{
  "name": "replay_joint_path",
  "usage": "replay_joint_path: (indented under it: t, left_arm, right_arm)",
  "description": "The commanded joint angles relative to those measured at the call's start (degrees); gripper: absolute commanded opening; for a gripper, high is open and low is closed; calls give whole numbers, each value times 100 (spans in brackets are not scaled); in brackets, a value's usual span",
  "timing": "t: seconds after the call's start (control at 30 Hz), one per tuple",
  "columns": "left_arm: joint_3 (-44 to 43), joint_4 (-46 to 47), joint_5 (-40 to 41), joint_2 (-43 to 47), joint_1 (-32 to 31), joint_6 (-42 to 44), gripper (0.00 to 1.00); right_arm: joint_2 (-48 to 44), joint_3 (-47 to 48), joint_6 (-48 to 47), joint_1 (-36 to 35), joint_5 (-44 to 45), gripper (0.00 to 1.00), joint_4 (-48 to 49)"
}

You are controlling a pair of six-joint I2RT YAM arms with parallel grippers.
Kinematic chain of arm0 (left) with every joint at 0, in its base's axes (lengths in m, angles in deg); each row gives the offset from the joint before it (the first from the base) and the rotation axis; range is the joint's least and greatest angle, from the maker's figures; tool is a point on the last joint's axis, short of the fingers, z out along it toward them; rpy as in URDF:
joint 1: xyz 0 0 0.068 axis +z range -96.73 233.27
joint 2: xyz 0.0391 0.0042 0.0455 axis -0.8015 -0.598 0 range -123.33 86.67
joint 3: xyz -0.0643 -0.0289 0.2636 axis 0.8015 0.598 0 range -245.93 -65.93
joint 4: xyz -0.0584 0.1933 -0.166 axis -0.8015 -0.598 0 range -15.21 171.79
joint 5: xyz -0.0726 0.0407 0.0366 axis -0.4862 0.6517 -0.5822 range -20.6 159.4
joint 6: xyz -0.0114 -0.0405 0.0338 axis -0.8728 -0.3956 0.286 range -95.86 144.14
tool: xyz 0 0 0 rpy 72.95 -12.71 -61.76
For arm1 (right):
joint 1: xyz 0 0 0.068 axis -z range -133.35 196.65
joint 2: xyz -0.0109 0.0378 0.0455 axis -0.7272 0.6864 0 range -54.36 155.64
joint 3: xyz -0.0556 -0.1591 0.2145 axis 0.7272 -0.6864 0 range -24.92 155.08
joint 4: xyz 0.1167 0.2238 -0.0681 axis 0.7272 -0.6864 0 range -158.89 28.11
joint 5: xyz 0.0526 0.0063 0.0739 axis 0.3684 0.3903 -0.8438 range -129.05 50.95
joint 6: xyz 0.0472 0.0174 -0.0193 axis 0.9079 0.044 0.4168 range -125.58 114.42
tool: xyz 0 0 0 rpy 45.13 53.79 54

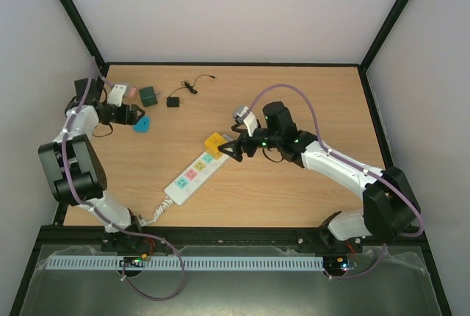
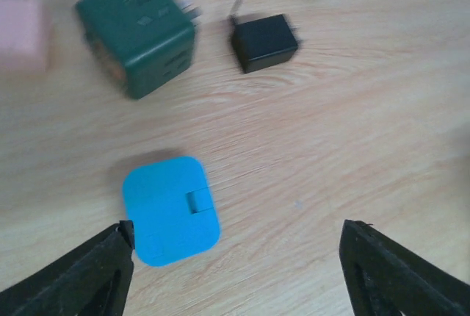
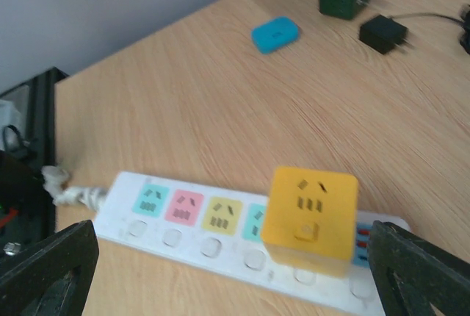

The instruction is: Pull the plug off the socket

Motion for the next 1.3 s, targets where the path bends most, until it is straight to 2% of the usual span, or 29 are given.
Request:
replay_joint_path:
  t: [0.0,0.13,0.4,0.53,0.73,0.93,1.27]
  left_arm:
    - [118,-606,90,605,-438,573,84]
    - [389,-515,189,1160,-941,337,99]
    - [423,-868,535,1825,-2408,351,100]
    - [612,-559,1107,1890,-3176,-243,100]
    - [893,-178,1536,1887,-4176,-819,100]
    - [956,58,1951,1390,-4816,-1207,100]
    - [1039,580,2170,882,-5155,-1717,100]
  right_arm:
    - [-44,-261,-425,274,340,98,-87]
    - [55,-440,-403,513,376,98,73]
    - [113,-844,-700,635,645,98,429]
    - [198,-890,-635,664,754,98,548]
    - [234,-913,-449,719,510,98,626]
    - [146,-902,-495,719,416,98,633]
    - [-150,-1030,-490,719,212,98,722]
